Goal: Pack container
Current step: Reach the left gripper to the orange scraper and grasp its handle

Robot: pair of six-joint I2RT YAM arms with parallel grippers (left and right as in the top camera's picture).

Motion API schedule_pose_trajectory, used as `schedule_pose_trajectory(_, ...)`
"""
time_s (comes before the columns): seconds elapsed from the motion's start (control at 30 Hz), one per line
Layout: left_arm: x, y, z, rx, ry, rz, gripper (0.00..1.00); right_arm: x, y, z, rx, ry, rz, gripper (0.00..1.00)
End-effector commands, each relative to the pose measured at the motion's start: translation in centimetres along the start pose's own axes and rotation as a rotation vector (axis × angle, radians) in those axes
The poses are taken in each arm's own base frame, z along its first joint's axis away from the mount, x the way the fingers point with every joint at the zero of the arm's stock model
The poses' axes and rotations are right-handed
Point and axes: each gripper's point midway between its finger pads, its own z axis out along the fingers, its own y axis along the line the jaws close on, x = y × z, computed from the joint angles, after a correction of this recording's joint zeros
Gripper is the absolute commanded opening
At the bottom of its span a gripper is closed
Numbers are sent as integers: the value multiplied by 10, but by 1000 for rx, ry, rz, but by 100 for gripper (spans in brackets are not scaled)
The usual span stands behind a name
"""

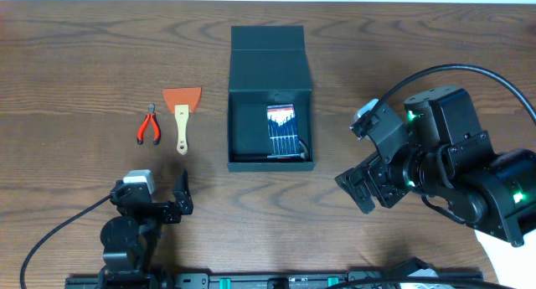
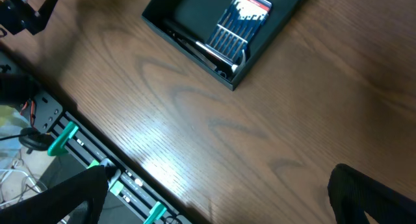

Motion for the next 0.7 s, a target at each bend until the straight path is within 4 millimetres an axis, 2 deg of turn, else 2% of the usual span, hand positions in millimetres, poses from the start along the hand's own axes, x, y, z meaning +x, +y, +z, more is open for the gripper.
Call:
schedule_pose_trajectory(0.0,6,0,3,7,15,-182,99,2,1,2,-6,7,14,99)
schedule_pose_trajectory(0.1,14,2,5,-15,70,-338,99,2,1,2,-6,7,14,99)
schedule_pose_trajectory(0.23,11,2,8,-52,146,-383,99,2,1,2,-6,7,14,99)
schedule_pose_trajectory(0.43,-12,2,18,-105,245,-309,99,2,1,2,-6,7,14,99)
schedule_pose_trajectory(0.67,-29,5,50,-147,384,-190,99,2,1,2,-6,7,14,99)
